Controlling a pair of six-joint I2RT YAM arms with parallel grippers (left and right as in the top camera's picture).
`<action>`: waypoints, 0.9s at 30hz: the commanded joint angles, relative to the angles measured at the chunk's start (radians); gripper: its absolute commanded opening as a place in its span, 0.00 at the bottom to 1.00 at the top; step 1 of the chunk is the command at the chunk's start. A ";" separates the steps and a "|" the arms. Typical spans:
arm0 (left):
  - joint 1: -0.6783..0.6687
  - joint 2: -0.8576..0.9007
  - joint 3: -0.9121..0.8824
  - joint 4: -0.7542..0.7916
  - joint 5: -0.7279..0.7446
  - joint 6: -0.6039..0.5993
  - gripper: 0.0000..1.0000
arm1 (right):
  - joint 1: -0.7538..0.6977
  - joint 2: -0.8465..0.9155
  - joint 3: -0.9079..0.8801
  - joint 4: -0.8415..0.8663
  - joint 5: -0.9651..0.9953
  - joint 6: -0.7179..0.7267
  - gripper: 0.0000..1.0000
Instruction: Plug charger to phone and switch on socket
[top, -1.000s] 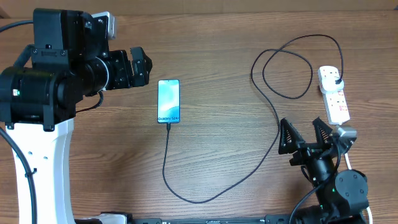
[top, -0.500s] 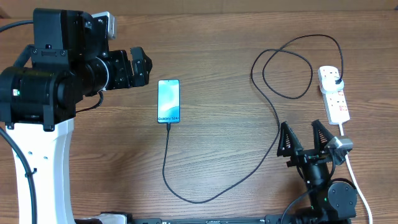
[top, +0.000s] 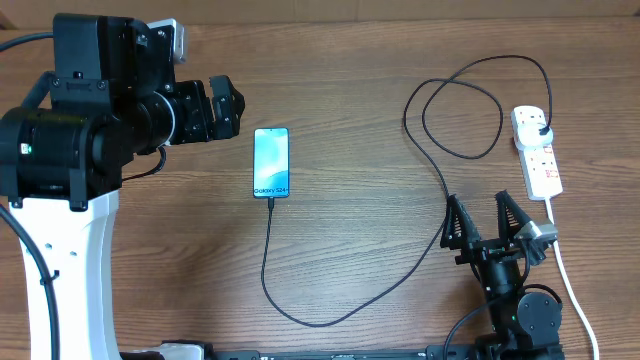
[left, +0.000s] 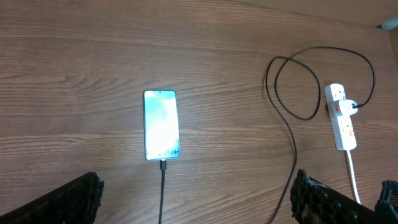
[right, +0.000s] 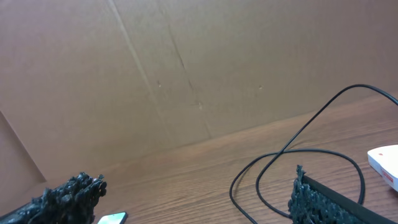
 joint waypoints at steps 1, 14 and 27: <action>-0.008 0.006 0.008 0.000 0.008 -0.010 1.00 | -0.006 -0.010 -0.012 0.007 -0.002 0.002 1.00; -0.008 0.006 0.008 0.000 0.008 -0.010 1.00 | -0.006 -0.010 -0.012 -0.140 -0.002 0.002 1.00; -0.008 0.007 0.008 0.000 0.008 -0.010 1.00 | -0.006 -0.010 -0.011 -0.140 -0.006 0.002 1.00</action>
